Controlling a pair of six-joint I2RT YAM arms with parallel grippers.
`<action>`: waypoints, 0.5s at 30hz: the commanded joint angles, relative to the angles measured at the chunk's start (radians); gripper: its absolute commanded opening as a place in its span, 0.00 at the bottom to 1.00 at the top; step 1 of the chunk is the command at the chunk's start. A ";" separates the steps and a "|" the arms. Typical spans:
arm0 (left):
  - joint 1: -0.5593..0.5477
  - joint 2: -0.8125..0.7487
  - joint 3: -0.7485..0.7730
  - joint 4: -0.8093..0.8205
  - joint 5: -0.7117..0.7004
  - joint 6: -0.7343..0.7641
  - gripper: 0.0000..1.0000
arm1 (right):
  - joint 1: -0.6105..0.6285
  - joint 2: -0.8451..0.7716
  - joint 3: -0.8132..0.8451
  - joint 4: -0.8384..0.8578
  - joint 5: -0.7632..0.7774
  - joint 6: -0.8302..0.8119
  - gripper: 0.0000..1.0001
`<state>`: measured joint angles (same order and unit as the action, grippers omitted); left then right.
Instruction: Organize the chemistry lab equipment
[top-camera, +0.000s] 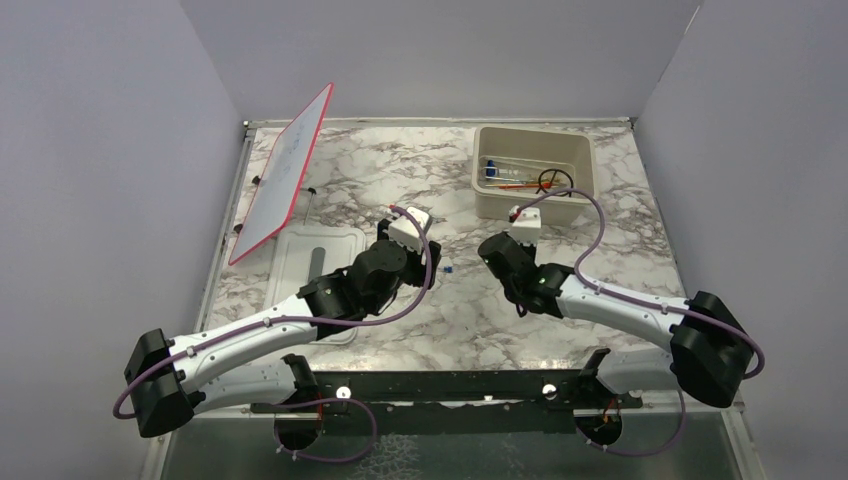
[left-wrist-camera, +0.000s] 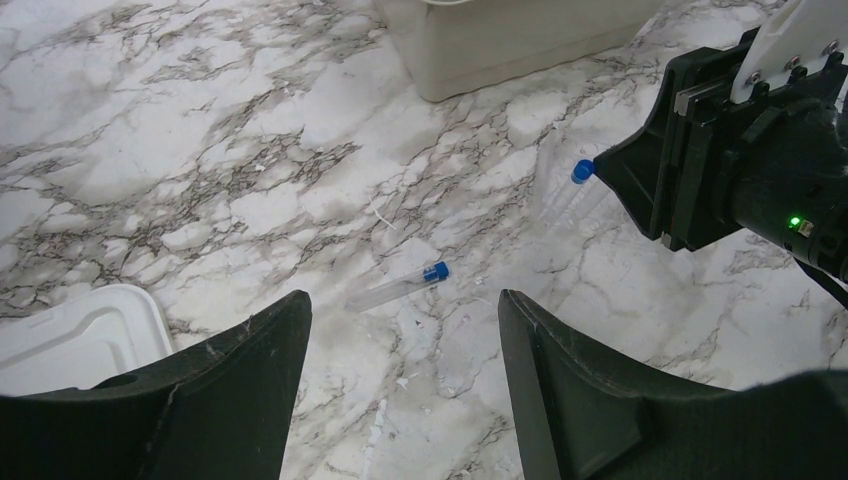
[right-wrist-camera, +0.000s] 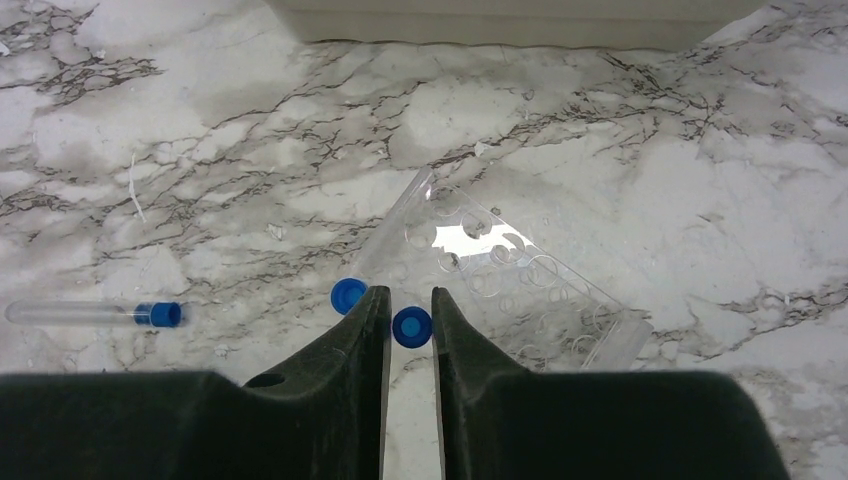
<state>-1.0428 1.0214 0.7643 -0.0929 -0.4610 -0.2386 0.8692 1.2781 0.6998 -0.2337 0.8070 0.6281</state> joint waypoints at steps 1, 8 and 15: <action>-0.003 0.001 0.006 0.014 -0.010 0.003 0.72 | 0.005 0.003 0.021 -0.018 -0.003 0.022 0.27; -0.003 0.002 0.006 0.016 -0.002 0.006 0.72 | 0.004 -0.041 0.042 -0.047 -0.011 0.023 0.32; -0.003 0.007 0.002 0.018 -0.007 -0.002 0.72 | 0.005 -0.091 0.098 -0.125 -0.017 0.039 0.32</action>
<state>-1.0428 1.0225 0.7643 -0.0929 -0.4606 -0.2386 0.8692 1.2346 0.7422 -0.2985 0.7929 0.6399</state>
